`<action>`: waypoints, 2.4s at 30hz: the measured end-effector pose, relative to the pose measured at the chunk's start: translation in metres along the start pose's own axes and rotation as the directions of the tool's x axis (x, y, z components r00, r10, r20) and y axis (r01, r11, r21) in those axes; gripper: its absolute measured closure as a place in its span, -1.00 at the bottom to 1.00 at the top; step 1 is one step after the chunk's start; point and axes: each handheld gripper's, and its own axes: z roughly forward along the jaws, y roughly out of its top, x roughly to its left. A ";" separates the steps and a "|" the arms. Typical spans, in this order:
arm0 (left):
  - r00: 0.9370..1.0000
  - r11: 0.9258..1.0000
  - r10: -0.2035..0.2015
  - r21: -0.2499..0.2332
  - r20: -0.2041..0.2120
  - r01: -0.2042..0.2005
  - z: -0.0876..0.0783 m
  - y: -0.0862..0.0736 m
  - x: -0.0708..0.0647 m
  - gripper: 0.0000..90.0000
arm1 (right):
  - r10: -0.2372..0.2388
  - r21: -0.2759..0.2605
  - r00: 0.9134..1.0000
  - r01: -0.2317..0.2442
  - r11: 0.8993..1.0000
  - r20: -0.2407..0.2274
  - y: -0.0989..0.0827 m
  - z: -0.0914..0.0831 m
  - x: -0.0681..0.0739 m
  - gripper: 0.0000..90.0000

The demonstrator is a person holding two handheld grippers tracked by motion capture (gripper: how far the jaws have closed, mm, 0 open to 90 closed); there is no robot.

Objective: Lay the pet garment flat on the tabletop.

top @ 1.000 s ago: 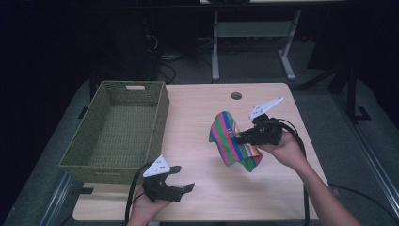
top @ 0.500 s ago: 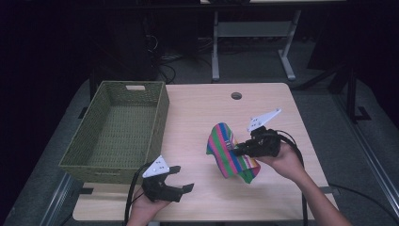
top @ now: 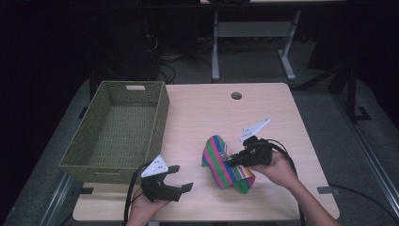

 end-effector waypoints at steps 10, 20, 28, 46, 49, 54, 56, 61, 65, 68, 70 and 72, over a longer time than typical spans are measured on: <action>1.000 1.000 0.000 -0.001 -0.001 0.000 -0.002 0.000 0.000 -0.63 | 0.006 0.072 0.999 -0.004 0.997 -0.033 -0.011 0.030 -0.007 0.74; 1.000 1.000 -0.001 -0.002 -0.001 0.001 -0.002 0.000 0.001 -0.63 | 0.048 0.083 0.997 -0.043 0.996 -0.057 -0.019 0.041 -0.015 0.60; 1.000 1.000 0.003 0.005 0.002 -0.003 0.000 0.000 -0.001 -0.63 | 0.044 0.080 0.998 -0.041 0.996 -0.034 -0.019 0.036 -0.017 0.26; 1.000 1.000 0.003 0.006 0.008 -0.003 0.001 0.001 -0.002 -0.63 | -0.027 0.029 1.000 0.027 0.999 -0.006 -0.008 0.003 0.012 0.13; 1.000 1.000 0.005 0.003 0.008 -0.005 0.001 0.001 -0.002 -0.63 | -0.053 0.038 0.998 0.053 0.998 -0.021 -0.008 0.003 0.019 0.13; 1.000 1.000 0.006 0.007 0.009 -0.006 0.002 0.001 -0.002 -0.62 | -0.109 0.060 0.994 0.111 0.992 -0.031 -0.008 0.009 0.031 0.12; 1.000 1.000 0.002 0.005 0.008 -0.002 0.002 0.001 -0.002 -0.63 | -0.127 0.073 0.991 0.129 0.989 -0.037 -0.008 0.012 0.035 0.14; 1.000 1.000 0.006 0.009 0.010 -0.006 0.003 0.001 -0.002 -0.63 | -0.152 0.095 0.986 0.158 0.983 -0.067 -0.006 0.020 0.043 0.17; 1.000 1.000 0.006 0.006 0.011 -0.006 0.002 0.001 -0.002 -0.62 | -0.161 0.114 0.984 0.170 0.979 -0.082 -0.004 0.026 0.046 0.18; 1.000 1.000 0.005 0.007 0.010 -0.005 0.002 0.001 -0.001 -0.63 | -0.165 0.122 0.983 0.175 0.977 -0.087 -0.005 0.031 0.047 0.18; 1.000 1.000 0.003 0.007 0.012 -0.003 0.003 0.001 -0.001 -0.63 | -0.174 0.121 0.981 0.183 0.976 -0.081 -0.006 0.037 0.050 0.15; 1.000 1.000 0.002 0.007 0.013 -0.002 0.003 0.001 -0.002 -0.63 | -0.191 0.128 0.979 0.199 0.972 -0.070 -0.008 0.042 0.051 0.14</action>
